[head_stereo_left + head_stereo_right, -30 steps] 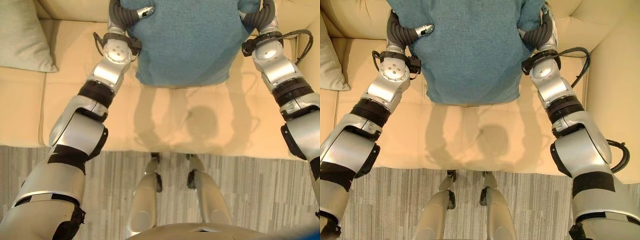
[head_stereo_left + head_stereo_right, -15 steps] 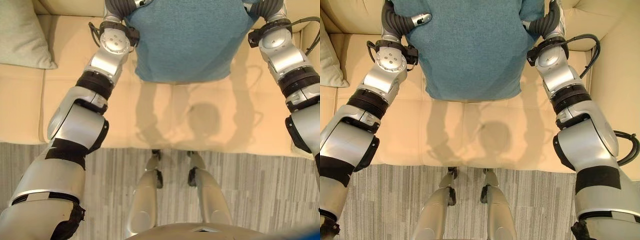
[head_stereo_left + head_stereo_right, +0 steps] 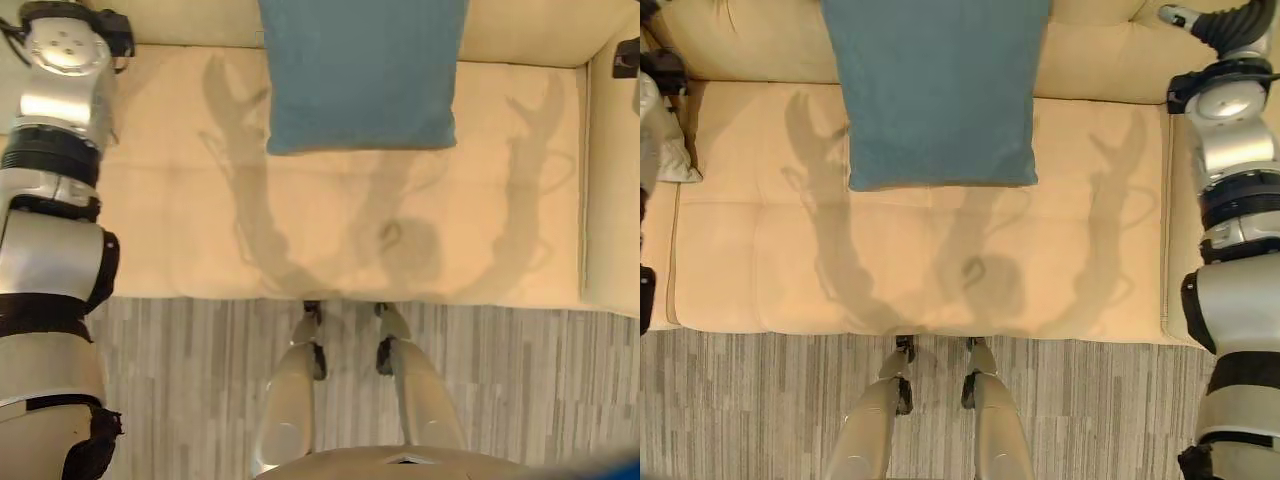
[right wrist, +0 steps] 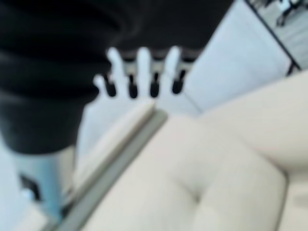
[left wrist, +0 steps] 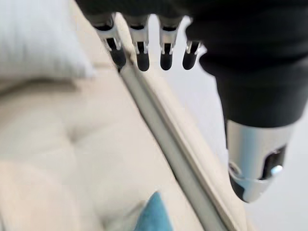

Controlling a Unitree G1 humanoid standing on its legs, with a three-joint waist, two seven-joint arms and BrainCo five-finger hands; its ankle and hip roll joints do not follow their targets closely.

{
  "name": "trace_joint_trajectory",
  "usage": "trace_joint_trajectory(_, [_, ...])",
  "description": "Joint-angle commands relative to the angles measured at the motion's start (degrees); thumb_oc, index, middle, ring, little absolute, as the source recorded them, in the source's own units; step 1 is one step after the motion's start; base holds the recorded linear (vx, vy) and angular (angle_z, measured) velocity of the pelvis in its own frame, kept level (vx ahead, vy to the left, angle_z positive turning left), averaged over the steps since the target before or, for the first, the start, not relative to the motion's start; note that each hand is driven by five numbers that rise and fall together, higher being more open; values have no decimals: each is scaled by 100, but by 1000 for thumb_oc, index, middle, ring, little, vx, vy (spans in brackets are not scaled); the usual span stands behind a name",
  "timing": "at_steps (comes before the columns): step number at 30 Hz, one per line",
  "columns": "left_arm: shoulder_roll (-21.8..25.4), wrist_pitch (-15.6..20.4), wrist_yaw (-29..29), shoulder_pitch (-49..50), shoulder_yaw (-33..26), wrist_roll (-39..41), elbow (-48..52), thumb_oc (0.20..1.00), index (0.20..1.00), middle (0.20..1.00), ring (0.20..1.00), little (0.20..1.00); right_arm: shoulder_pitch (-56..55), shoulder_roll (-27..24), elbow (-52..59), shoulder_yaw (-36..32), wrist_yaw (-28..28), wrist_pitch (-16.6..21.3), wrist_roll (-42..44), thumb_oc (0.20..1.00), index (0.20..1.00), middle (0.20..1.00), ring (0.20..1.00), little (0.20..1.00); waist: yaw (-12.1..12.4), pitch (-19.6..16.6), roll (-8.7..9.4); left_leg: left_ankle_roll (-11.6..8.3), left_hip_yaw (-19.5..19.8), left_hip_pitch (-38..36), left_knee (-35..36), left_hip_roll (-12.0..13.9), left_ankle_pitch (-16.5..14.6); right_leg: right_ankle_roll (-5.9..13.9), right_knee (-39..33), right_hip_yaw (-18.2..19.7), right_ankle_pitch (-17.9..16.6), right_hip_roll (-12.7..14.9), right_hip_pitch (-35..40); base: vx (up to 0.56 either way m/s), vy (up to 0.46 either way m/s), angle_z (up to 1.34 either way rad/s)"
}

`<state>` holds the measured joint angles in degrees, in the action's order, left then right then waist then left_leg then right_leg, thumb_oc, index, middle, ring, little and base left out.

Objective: Pick up all the scattered cushions and arrange them neatly on the sofa.

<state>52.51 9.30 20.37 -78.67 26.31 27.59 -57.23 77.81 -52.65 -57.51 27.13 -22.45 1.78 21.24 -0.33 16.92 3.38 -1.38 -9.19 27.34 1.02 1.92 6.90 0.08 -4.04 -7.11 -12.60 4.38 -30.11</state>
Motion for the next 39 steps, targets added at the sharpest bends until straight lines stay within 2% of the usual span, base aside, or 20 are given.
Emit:
trace_joint_trajectory(1, [150,307,28,410,-272,-146,378,1000,1000,1000,1000,1000,-592,-283,234,-187,34,414,35,1000,1000,1000,1000,1000,-20,-357,-70,-334,-15,-66,-107,-98,-327,997,377,72,554,419,258,33,15,2])
trace_joint_trajectory(2, [281,361,-5,1023,-575,-290,934,1000,1000,1000,1000,1000,-1188,-436,628,-415,146,433,-141,1000,1000,1000,1000,1000,-22,-404,-72,-331,-23,-195,-68,-91,-339,986,364,65,578,423,373,26,8,3])
trace_joint_trajectory(4, [252,358,1,1495,-815,-372,1209,1000,1000,1000,1000,1000,-1615,-443,865,-618,173,444,-231,1000,1000,1000,1000,1000,-25,-442,-73,-332,-22,-284,-49,-90,-345,983,354,48,588,424,460,45,-8,1])
trace_joint_trajectory(5, [280,344,-34,2171,-1150,-666,1663,1000,1000,1000,1000,1000,-2414,-421,1144,-1101,246,476,-387,1000,1000,1000,1000,1000,-42,-483,-60,-327,-19,-453,-5,-91,-368,976,338,24,622,421,626,54,-18,-1])
trace_joint_trajectory(6, [274,331,-26,2224,-1171,-681,1705,1000,1000,1000,1000,1000,-2478,-417,1186,-1134,240,465,-401,1000,1000,1000,1000,1000,-39,-495,-58,-328,-18,-469,3,-92,-366,977,331,22,622,421,642,62,-31,0])
trace_joint_trajectory(7, [285,294,-31,2645,-1381,-942,1909,1000,1000,1000,1000,1000,-2912,-348,1297,-1400,297,491,-472,1000,1000,1000,1000,1000,-41,-503,-47,-329,-20,-570,17,-83,-375,979,325,6,641,425,743,71,-28,2])
trace_joint_trajectory(8, [152,180,-96,3768,-1917,-1390,2454,1000,1000,1000,1000,1000,-3900,-61,1577,-2008,374,463,-673,1000,1000,1000,1000,1000,-26,-553,-19,-317,-14,-821,78,-71,-417,972,310,-20,699,422,986,71,-28,1])
trace_joint_trajectory(9, [145,165,-94,3827,-1948,-1402,2497,1000,1000,1000,1000,1000,-3945,-56,1614,-2023,371,451,-683,1000,1000,1000,1000,1000,-29,-561,-22,-318,-14,-840,87,-72,-416,973,303,-22,700,422,1005,91,-36,-3])
trace_joint_trajectory(11, [-117,84,-239,4795,-2431,-1604,2741,1000,1000,1000,1000,1000,-4731,259,1783,-2411,526,382,-926,1000,1000,1000,1000,1000,-29,-632,16,-305,4,-1076,114,-60,-456,968,287,-47,751,425,1247,82,-36,-3])
trace_joint_trajectory(13, [-435,-26,-446,5560,-2659,-1840,2738,1000,1000,1000,1000,1000,-5365,546,1916,-2598,678,339,-1167,1000,1000,1000,1000,1000,-50,-706,40,-292,22,-1292,137,-63,-464,967,256,-59,779,425,1474,77,-24,4])
trace_joint_trajectory(16, [-1074,-155,-710,6618,-2892,-2052,2552,1000,1000,1000,1000,1000,-6088,1016,1876,-2697,892,261,-1518,1000,1000,1000,1000,1000,-63,-795,45,-282,33,-1617,159,-28,-525,956,244,-73,855,399,1789,62,-25,2])
trace_joint_trajectory(17, [-1463,-273,-781,7176,-2944,-2300,2474,1000,1000,1000,1000,1000,-6471,1224,1887,-2706,999,206,-1798,1000,1000,1000,1000,1000,-68,-867,48,-269,33,-1765,152,-30,-558,941,236,-72,889,379,1941,37,-13,-1])
trace_joint_trajectory(20, [-1644,-305,-823,7406,-2949,-2463,2264,1000,1000,1000,1000,1000,-6647,1343,1770,-2683,1075,182,-1982,1000,1000,1000,1000,1000,-77,-912,55,-259,34,-1834,150,-23,-559,937,235,-75,900,367,2001,0,0,0])
trace_joint_trajectory(21, [-1980,-433,-860,7702,-2896,-2611,1662,1000,1000,1000,1000,1000,-6868,1537,1615,-2572,1161,135,-2219,1000,1000,1000,1000,1000,-88,-998,48,-244,22,-1953,142,-9,-581,920,248,-61,929,348,2110,0,0,0])
trace_joint_trajectory(23, [-2254,-514,-1014,8001,-2770,-2897,1149,1000,1000,1000,1000,1000,-7110,1737,1339,-2404,1296,84,-2605,1000,1000,1000,1000,1000,-103,-1066,38,-224,-4,-2107,157,2,-624,908,255,-48,971,311,2235,9,-11,-3])
trace_joint_trajectory(24, [-2527,-555,-1104,8097,-2483,-3177,502,1000,1000,1000,1000,1000,-7158,1924,921,-2187,1312,74,-2880,1000,1000,1000,1000,1000,-131,-1133,26,-221,-31,-2222,175,15,-641,895,257,-37,1008,285,2328,13,-19,-9])
trace_joint_trajectory(26, [-2609,-552,-1120,8132,-2336,-3467,233,1000,1000,1000,1000,1000,-7199,1992,745,-2058,1325,77,-3111,1000,1000,1000,1000,1000,-136,-1161,22,-219,-41,-2295,183,26,-658,890,250,-24,1029,266,2391,5,-26,-6])
trace_joint_trajectory(29, [-3074,-692,-1113,8252,-2031,-3943,-823,1000,1000,1000,1000,1000,-7412,2405,-47,-1675,1349,20,-3538,1000,1000,1000,1000,1000,-139,-1256,6,-203,-65,-2514,213,51,-725,854,230,27,1135,204,2587,7,-46,-4])
trace_joint_trajectory(33, [-3306,-804,-1139,8239,-1738,-4331,-1329,1000,1000,1000,1000,1000,-7532,2802,-919,-1490,1380,-123,-3622,1000,1000,1000,1000,1000,-134,-1350,-12,-214,-85,-2687,321,70,-719,821,171,31,1198,157,2749,-4,-46,-10])
trace_joint_trajectory(39, [-3373,-815,-1096,8208,-1663,-4311,-1348,1000,1000,1000,1000,1000,-7718,3048,-1381,-1558,1338,-201,-3436,1000,1000,1000,1000,1000,-163,-1374,-52,-233,-70,-2766,363,90,-707,791,158,-8,1253,122,2838,-2,-29,0])
